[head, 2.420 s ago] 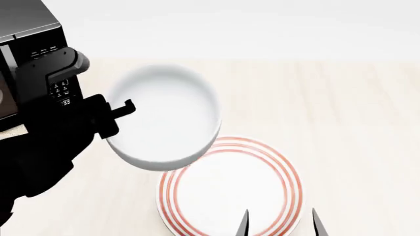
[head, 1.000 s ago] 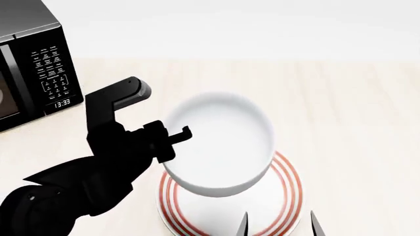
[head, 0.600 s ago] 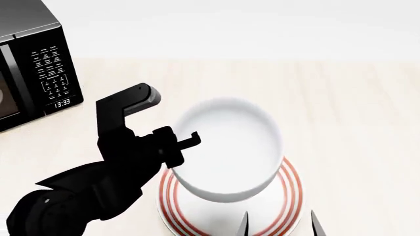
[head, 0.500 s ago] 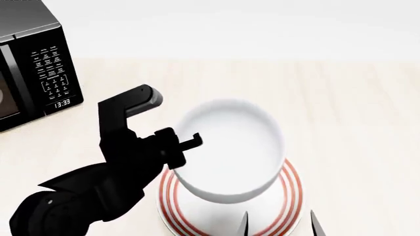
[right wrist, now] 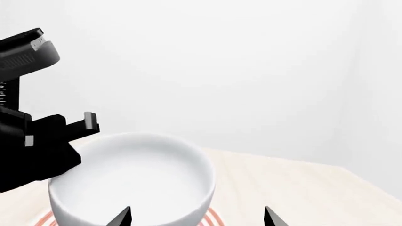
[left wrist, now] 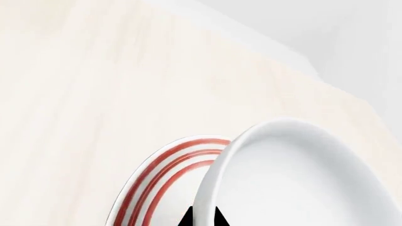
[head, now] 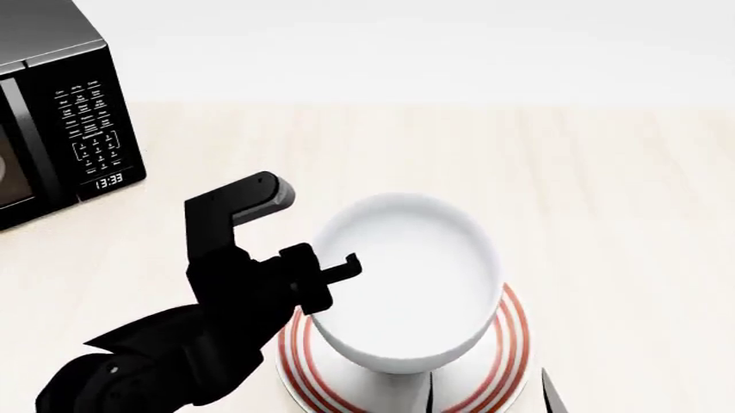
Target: Pick up the white bowl and put it on the plate.
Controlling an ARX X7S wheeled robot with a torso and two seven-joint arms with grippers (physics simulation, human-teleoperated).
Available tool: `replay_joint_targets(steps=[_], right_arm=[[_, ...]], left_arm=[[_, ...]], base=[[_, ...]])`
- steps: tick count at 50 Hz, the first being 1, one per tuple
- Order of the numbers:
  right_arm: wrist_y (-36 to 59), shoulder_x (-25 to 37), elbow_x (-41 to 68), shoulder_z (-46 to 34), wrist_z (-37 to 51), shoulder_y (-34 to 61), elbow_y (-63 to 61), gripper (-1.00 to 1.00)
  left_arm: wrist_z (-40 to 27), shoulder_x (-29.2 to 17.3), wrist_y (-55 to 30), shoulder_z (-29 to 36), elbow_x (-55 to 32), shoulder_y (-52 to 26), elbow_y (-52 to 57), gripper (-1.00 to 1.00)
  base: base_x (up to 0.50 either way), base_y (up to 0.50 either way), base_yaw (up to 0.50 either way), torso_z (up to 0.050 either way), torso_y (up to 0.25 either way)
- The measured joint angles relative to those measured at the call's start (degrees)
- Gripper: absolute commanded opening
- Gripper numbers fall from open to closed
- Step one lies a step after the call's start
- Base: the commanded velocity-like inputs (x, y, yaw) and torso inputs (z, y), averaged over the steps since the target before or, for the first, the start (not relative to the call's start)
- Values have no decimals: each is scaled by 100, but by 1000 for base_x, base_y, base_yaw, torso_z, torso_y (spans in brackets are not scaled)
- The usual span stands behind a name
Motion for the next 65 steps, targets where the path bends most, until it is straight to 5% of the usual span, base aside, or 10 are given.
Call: replay_joint_targets(steps=[65], right_arm=[[-48,68,82,-81,61,37,52,100]], left_arm=[[410,55,1237,1588,-897,-307,-1387,-100]], base=[[0,0,0,0,0]])
